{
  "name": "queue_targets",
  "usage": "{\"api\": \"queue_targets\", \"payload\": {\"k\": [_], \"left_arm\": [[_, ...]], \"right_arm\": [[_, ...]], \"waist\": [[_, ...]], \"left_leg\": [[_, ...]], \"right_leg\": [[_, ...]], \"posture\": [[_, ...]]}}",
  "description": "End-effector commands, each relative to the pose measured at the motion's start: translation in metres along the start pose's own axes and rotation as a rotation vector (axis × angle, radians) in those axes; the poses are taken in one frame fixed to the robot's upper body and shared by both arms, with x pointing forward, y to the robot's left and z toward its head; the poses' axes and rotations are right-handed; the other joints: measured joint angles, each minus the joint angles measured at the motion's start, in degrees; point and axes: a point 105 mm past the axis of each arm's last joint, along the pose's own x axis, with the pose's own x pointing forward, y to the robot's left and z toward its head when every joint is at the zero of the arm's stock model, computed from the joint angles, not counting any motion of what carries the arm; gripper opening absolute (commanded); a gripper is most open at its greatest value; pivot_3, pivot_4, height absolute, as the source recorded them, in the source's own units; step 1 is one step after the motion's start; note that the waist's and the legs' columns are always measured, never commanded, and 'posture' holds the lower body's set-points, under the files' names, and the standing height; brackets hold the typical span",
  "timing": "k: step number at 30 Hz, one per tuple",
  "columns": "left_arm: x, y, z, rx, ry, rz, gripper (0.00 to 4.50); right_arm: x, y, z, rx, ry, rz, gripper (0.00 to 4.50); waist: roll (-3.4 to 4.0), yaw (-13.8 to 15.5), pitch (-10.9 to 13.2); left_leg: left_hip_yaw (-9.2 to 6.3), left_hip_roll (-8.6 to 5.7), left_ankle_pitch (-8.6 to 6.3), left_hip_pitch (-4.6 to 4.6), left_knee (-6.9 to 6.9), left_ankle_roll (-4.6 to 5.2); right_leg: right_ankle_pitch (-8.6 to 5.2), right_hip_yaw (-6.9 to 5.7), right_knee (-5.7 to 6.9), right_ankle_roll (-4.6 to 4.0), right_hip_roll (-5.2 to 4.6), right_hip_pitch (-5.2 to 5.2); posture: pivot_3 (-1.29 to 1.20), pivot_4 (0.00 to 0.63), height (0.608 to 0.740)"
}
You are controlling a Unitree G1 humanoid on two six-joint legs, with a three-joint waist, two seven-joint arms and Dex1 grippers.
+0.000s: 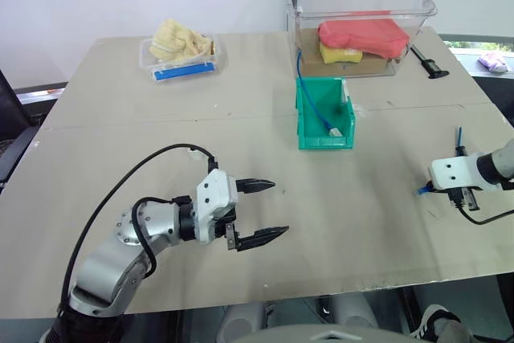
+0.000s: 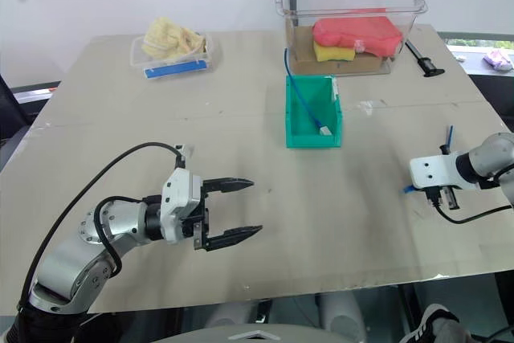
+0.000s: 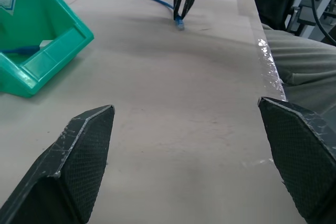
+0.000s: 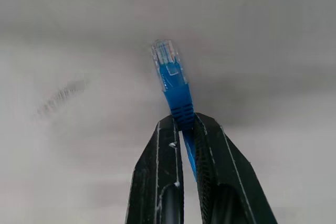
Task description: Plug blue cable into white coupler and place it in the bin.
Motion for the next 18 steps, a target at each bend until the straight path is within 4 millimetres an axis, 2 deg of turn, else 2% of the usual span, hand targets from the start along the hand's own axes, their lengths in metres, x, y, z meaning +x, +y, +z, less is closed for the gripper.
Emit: {"api": "queue_targets", "payload": {"k": [1,4,7,11,14,15,18], "left_arm": [[-0.001,0.006,0.004,0.002,-0.024,0.060,4.50],[-0.002,0.018,-0.005,0.011,-0.003,0.124,4.50],[0.000,0.025,-0.017,-0.001,0.059,0.136,4.50],[0.003,0.033,-0.025,0.024,0.113,0.145,4.50],[0.004,0.036,-0.028,0.044,0.126,0.144,4.50],[0.005,0.037,-0.028,0.045,0.129,0.143,4.50],[0.012,0.037,-0.029,0.044,0.128,0.119,4.50]], "right_arm": [[-0.007,-0.015,0.041,-0.014,-0.107,-0.054,0.08],[0.003,-0.025,0.081,0.016,-0.160,-0.075,0.08],[0.024,-0.035,0.116,0.024,-0.177,-0.084,0.08],[0.052,-0.038,0.144,-0.004,-0.168,-0.052,0.08],[0.067,-0.035,0.151,-0.006,-0.149,-0.029,0.08],[0.069,-0.035,0.151,0.001,-0.145,-0.025,0.35],[0.070,-0.029,0.149,0.057,-0.160,-0.020,1.53]], "waist": [[0.05,0.04,0.03],[0.05,0.09,0.03],[0.04,0.17,0.03],[0.04,0.73,0.03],[0.03,0.68,0.03],[-0.01,0.55,0.00],[-0.04,0.52,-0.03]], "left_leg": [[-0.02,0.00,0.00,0.00,0.00,0.00],[-0.06,-0.01,0.00,0.00,0.01,0.00],[-0.13,-0.02,0.00,-0.02,0.01,0.00],[-0.23,-0.08,0.00,-0.08,0.01,-0.01],[-0.32,-0.24,0.09,-0.47,0.04,-0.17],[-0.34,-0.25,0.14,-0.56,0.04,-0.26],[-0.39,-0.25,0.16,-0.67,0.04,-0.30]], "right_leg": [[0.00,0.01,0.00,0.01,0.00,0.00],[0.10,0.01,0.00,0.17,0.00,-0.01],[0.11,-0.06,0.01,0.19,0.00,-0.02],[0.11,-0.16,0.01,0.19,-0.02,-0.03],[0.14,-0.20,-0.02,0.21,-0.11,-0.37],[0.15,-0.22,-0.02,0.20,-0.11,-0.46],[0.16,-0.26,0.00,0.19,-0.10,-0.57]], "posture": [[0.00,0.150,0.740],[0.00,0.150,0.740],[0.00,0.150,0.740],[0.00,0.150,0.740],[0.00,0.150,0.740],[0.00,0.150,0.740],[0.00,0.150,0.740]]}}
